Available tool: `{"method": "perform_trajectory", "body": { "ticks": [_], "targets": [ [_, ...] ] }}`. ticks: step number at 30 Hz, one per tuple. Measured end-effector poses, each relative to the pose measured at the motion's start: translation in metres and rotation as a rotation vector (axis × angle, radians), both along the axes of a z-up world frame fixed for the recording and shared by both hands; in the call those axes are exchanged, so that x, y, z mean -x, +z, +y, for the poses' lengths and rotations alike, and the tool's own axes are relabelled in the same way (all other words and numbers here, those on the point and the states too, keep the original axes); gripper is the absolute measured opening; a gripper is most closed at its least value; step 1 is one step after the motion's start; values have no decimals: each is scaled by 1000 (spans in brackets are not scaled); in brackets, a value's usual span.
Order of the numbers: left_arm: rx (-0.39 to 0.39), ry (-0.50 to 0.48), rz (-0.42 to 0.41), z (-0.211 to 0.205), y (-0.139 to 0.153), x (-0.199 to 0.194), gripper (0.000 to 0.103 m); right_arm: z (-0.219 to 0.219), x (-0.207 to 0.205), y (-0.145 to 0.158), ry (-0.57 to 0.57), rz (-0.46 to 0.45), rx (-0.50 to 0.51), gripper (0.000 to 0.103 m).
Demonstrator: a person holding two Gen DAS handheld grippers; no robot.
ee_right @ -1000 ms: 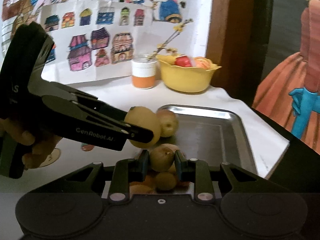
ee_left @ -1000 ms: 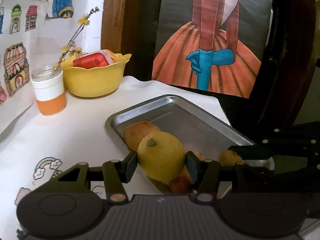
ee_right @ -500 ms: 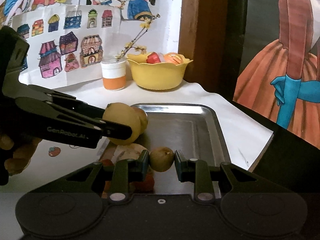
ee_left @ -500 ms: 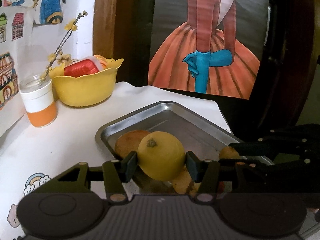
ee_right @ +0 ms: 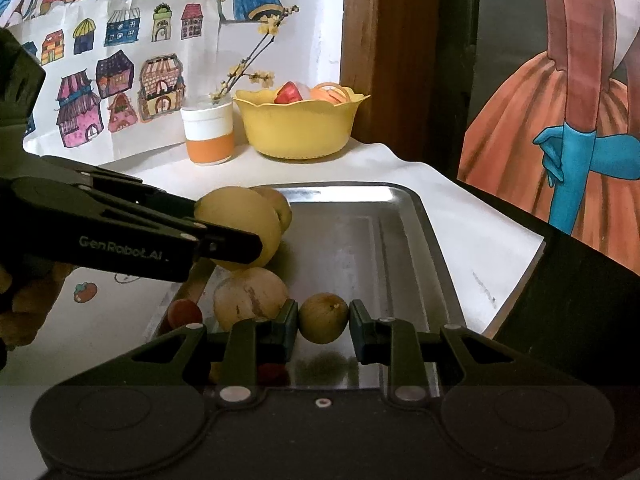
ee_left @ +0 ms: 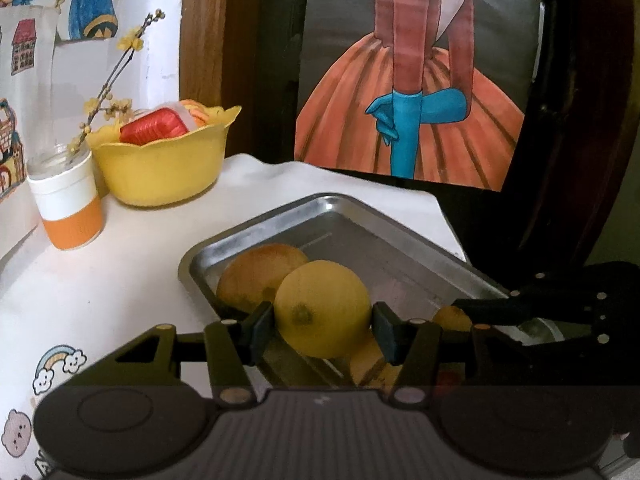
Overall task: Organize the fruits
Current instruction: 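Lower the lemon and brown fruit into the tray and open both tools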
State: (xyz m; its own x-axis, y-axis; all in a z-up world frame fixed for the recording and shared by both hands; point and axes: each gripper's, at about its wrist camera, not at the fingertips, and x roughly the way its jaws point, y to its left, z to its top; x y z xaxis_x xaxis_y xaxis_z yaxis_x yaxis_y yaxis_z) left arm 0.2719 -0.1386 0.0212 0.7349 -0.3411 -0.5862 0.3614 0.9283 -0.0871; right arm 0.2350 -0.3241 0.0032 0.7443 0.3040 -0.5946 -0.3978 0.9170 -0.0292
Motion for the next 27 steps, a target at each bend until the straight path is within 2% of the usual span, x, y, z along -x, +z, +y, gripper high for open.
{"method": "perform_trajectory", "body": {
  "ticks": [16, 20, 27],
  "targets": [
    [26, 26, 27, 4, -1, -1, 59, -1, -2, -4, -13, 3, -10, 30],
    [-1, 40, 24, 5, -2, -1, 61, -1, -2, -5, -17, 5, -4, 30],
    [4, 46, 34, 8, -3, 0, 61, 0, -3, -6, -28, 3, -4, 32]
  ]
}}
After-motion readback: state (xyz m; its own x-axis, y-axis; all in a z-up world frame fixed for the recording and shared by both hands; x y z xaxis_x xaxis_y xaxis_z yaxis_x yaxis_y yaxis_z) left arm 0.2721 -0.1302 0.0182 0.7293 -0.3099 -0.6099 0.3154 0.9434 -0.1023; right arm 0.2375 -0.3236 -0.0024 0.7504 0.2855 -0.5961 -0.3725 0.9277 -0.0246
